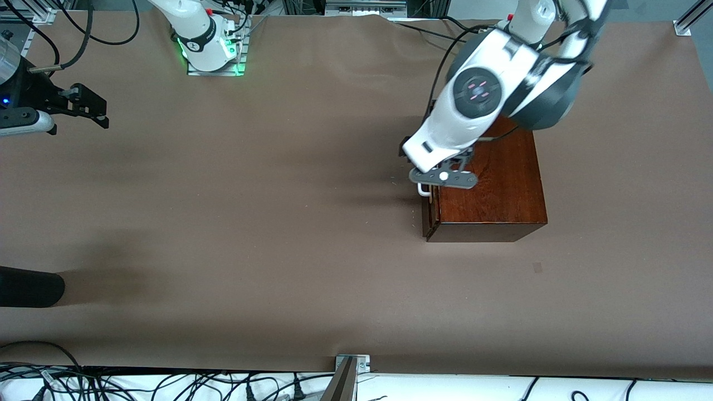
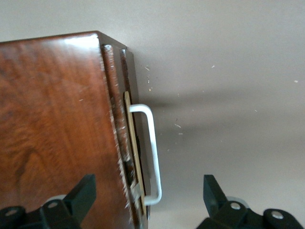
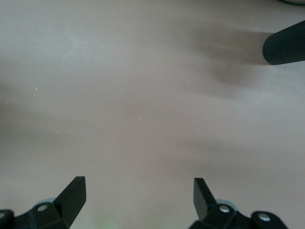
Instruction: Open drawer, take yellow block, close drawer
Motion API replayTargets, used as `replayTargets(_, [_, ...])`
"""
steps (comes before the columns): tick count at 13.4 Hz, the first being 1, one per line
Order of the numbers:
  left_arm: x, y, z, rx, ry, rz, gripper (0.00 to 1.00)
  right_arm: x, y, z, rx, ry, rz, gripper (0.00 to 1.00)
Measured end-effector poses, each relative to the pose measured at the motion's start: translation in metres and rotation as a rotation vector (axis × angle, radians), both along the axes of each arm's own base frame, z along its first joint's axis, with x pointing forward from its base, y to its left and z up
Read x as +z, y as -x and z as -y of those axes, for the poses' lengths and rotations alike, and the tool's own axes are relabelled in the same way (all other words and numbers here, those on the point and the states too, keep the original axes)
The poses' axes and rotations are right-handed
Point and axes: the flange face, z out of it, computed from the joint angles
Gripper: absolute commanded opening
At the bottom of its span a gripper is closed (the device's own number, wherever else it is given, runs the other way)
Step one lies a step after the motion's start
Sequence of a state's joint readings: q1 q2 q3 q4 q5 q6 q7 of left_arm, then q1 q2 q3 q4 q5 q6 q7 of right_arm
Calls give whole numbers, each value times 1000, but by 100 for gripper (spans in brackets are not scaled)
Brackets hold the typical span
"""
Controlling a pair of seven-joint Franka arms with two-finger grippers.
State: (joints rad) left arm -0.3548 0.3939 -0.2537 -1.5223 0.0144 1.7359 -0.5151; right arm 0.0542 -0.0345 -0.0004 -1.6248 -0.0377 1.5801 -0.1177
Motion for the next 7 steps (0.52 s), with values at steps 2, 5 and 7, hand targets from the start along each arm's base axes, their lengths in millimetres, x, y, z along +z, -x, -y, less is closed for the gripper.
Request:
replayTargets(2, [-29,7,15,12,-54,22,100,0,0,0,0,0,0,100])
replayTargets(5, [-78,33,34,6,-118,46,100,0,0,0,0,0,0,100])
replayTargets(7, [-91,44,41,-8,-144,51,100,0,0,0,0,0,0,100])
